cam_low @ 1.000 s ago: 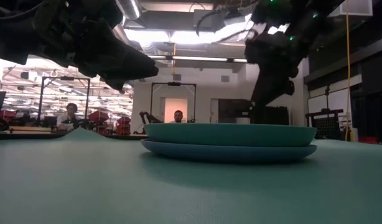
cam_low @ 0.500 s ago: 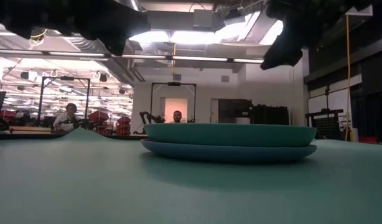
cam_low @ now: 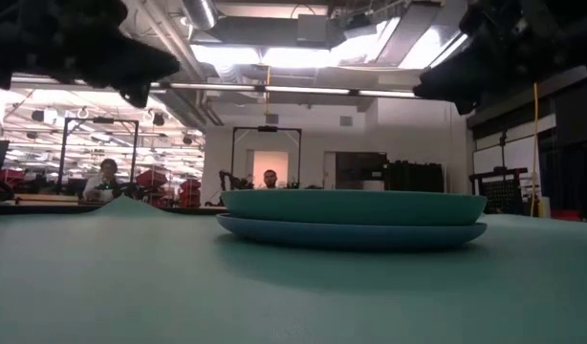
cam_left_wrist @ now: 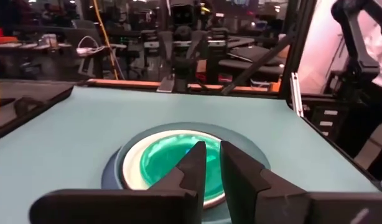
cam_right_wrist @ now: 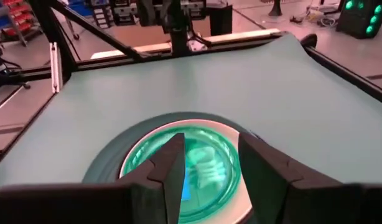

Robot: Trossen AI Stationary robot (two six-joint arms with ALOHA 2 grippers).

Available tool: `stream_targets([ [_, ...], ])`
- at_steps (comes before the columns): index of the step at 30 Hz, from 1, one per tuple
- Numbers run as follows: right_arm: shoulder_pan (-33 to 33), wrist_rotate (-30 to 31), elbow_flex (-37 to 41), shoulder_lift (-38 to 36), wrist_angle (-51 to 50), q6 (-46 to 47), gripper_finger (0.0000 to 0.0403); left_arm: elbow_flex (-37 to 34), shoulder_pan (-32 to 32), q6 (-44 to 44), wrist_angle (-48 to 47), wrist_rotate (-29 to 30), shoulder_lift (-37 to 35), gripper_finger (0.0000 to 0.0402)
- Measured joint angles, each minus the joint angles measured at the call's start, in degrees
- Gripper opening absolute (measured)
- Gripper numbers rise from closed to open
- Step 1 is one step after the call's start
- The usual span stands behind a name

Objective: Stack plastic plates
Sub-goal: Return to Home Position

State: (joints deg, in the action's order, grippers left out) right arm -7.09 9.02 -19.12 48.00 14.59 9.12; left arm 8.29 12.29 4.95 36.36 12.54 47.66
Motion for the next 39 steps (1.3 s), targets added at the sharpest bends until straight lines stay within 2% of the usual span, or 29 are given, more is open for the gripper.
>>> stream_targets([
  [5,0.0,0.38,0.64,-0.2,1.2,-0.18,0.0143,-3.31,-1.62,0.0,-0.97,0.44,-4.02,0.0037],
  [8,0.0,-1.62,0.83,-0.2,-0.35,-1.17,0.0132,-4.61,-2.3,-0.83,-1.52,1.44,-6.13,0.0037],
  [11,0.0,-2.61,1.84,-2.06,-0.81,-1.98,0.0096,-5.99,-2.42,-0.48,-1.5,0.93,-8.38,0.0037],
  [16,0.0,-2.18,5.47,-9.81,-2.66,-2.36,0.0018,-7.85,-2.42,0.73,-3.61,0.0,-12.17,0.0036],
  [18,0.0,-2.1,6.96,-13.64,-2.24,-2.38,0.0005,-7.87,-2.42,0.68,-6.04,0.43,-13.67,0.0036],
  [24,0.0,-0.52,12.45,-25.85,-3.44,-2.38,0.0021,-7.87,-2.42,0.76,-7.33,1.44,-17.15,0.0036],
  [29,0.0,-0.02,15.45,-35.63,-5.56,-2.37,0.0015,-7.87,-2.42,-0.58,-9.03,1.44,-21.42,0.0036],
  [34,0.0,0.99,15.53,-43.31,-13.64,-1.61,0.0005,-7.87,-2.42,0.0,-16.79,2.52,-28.3,0.0037],
  [39,0.0,1.02,15.47,-47.98,-17.07,-0.56,0.0003,-7.87,-2.42,0.56,-25.98,2.53,-37.63,0.0036],
])
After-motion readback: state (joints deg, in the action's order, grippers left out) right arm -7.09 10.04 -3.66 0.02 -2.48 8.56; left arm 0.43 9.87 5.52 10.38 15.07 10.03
